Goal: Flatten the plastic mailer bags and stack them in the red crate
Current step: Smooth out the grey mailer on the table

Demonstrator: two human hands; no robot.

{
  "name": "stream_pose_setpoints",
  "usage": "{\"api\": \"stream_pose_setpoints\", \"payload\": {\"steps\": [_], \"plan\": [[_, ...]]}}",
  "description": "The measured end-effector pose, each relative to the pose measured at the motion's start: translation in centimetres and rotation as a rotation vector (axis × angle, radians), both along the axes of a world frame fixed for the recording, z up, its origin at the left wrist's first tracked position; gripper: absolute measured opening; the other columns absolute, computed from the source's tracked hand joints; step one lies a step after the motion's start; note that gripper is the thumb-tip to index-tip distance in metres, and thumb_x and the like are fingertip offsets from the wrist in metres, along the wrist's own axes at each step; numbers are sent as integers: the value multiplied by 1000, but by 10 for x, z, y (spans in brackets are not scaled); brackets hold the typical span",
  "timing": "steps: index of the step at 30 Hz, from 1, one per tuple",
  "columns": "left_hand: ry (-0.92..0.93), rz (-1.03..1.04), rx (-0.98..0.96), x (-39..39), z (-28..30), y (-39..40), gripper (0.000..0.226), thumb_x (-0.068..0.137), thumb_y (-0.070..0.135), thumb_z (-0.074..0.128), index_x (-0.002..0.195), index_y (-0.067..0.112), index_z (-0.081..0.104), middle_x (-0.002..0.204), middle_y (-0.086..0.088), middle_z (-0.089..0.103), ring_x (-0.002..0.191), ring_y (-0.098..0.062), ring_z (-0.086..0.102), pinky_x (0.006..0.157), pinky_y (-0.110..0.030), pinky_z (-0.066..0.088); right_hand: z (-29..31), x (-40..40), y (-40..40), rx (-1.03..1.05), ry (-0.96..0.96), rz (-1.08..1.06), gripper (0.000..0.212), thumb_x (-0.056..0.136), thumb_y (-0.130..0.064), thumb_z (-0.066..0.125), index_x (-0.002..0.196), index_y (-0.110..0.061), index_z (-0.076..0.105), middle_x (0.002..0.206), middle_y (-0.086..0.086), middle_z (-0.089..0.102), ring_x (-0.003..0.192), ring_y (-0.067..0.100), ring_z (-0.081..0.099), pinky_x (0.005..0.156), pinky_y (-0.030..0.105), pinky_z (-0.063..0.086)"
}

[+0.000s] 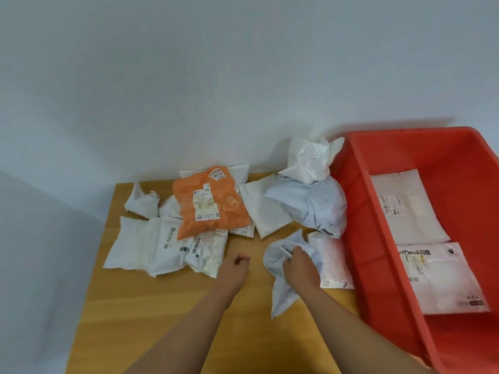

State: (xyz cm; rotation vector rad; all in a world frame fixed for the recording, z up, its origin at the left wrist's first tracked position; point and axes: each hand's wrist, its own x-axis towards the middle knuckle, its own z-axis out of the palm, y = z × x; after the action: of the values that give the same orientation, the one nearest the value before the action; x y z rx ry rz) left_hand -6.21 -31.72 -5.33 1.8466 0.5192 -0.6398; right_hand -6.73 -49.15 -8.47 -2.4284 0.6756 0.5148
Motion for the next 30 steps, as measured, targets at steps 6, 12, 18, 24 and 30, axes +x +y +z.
{"api": "stream_pose_setpoints", "payload": {"steps": [6, 12, 18, 24, 30], "plan": [[167, 106, -115, -9, -4, 22, 16, 99, 24, 50, 100, 21, 66, 110, -4, 67, 90, -14, 62, 78, -29, 48, 17, -5, 17, 136, -95, -25, 11, 98, -16, 47, 105, -15, 56, 95, 0, 62, 83, 14, 56, 64, 26, 41], [361, 107, -443, -9, 2, 41, 55, 89, 69, 49, 121, 25, 57, 127, 0, 59, 115, -25, 59, 95, -42, 48, 53, -12, 35, 472, -205, -75, 16, 99, -20, 55, 84, -16, 52, 78, -3, 58, 69, 9, 52, 63, 25, 44], [268, 234, -639, 5, 23, 49, 79, 82, 76, 43, 118, 10, 67, 108, -11, 71, 105, -28, 63, 82, -38, 50, 84, -12, 50, 646, -175, 69, 14, 99, -20, 56, 86, -13, 58, 73, -6, 57, 68, 8, 50, 66, 27, 44], [147, 370, -839, 13, 39, 79, 78, 86, 80, 39, 122, 19, 71, 128, -11, 66, 124, -30, 58, 109, -47, 40, 100, -13, 51, 865, -95, -35, 19, 99, -16, 53, 112, -15, 68, 106, 4, 73, 96, 22, 69, 83, 38, 57], [91, 189, -749, 10, 59, 79, 32, 103, 34, 45, 120, 15, 65, 108, -6, 74, 103, -20, 67, 78, -30, 53, 104, -9, 54, 1130, -71, -265, 50, 76, -24, 62, 117, 5, 64, 114, 22, 68, 99, 31, 62, 80, 42, 47]]}}
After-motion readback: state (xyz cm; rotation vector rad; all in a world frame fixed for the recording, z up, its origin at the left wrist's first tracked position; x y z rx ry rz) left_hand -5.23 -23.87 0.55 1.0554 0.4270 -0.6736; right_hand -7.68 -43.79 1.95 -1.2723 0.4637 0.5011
